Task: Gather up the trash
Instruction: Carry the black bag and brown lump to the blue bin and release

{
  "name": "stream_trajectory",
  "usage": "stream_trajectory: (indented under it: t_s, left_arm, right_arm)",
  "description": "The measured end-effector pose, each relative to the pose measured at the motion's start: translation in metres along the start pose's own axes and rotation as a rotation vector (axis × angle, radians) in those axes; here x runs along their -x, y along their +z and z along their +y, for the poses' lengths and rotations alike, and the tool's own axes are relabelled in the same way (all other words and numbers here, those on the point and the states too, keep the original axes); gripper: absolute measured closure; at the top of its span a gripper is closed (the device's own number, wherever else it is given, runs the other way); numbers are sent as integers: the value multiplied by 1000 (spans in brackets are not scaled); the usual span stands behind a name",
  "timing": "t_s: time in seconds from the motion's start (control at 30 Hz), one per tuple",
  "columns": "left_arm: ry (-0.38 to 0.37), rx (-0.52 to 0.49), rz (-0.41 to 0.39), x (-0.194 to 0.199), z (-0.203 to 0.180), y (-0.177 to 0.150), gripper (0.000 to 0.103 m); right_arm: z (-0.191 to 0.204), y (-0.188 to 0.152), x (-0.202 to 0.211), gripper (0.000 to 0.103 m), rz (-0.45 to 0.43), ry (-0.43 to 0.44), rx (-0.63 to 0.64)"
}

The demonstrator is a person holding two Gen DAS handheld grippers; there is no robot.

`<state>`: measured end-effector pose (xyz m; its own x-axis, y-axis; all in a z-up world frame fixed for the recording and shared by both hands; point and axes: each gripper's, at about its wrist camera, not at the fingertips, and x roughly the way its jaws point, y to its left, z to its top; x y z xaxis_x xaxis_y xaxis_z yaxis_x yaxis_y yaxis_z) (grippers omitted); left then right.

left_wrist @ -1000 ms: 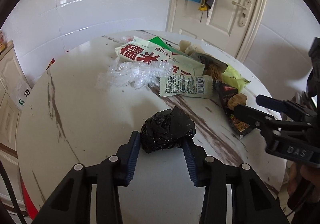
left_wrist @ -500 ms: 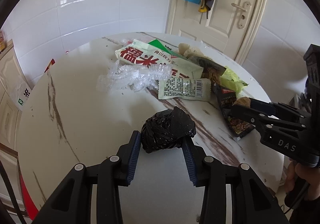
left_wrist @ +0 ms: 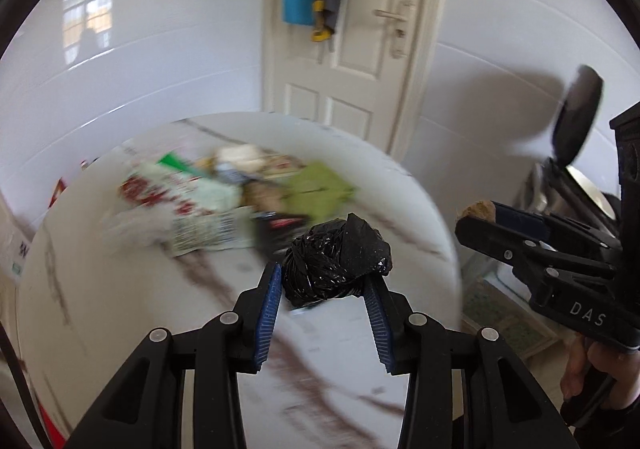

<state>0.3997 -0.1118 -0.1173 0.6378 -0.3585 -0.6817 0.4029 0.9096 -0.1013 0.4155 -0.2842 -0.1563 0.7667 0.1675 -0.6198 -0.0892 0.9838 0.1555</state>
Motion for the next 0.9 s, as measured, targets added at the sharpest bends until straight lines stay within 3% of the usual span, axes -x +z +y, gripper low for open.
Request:
stream_trajectory:
  t_s: [0.2, 0.4, 0.6, 0.73, 0.8, 0.9]
  left_arm:
    - [-100, -128, 21, -32, -90, 25, 65]
    - [-136, -227, 85, -91, -160, 41, 65]
    - [-148, -282, 184, -164, -198, 51, 65]
    - [-138, -278, 212, -201, -203, 60, 62]
    - [-129, -272, 225, -218, -200, 65, 47]
    - [-83, -279, 216, -234, -204, 67, 34]
  right_arm:
    - [-58, -19, 46, 61, -45, -96, -83]
    - [-115, -41, 64, 61, -41, -172, -175]
    - [-168, -62, 55, 61, -15, -212, -273]
    - [-196, -71, 37, 61, 11, -217, -321]
    - [-208, -77, 29, 61, 26, -217, -339]
    - [-218, -83, 19, 60, 39, -205, -362]
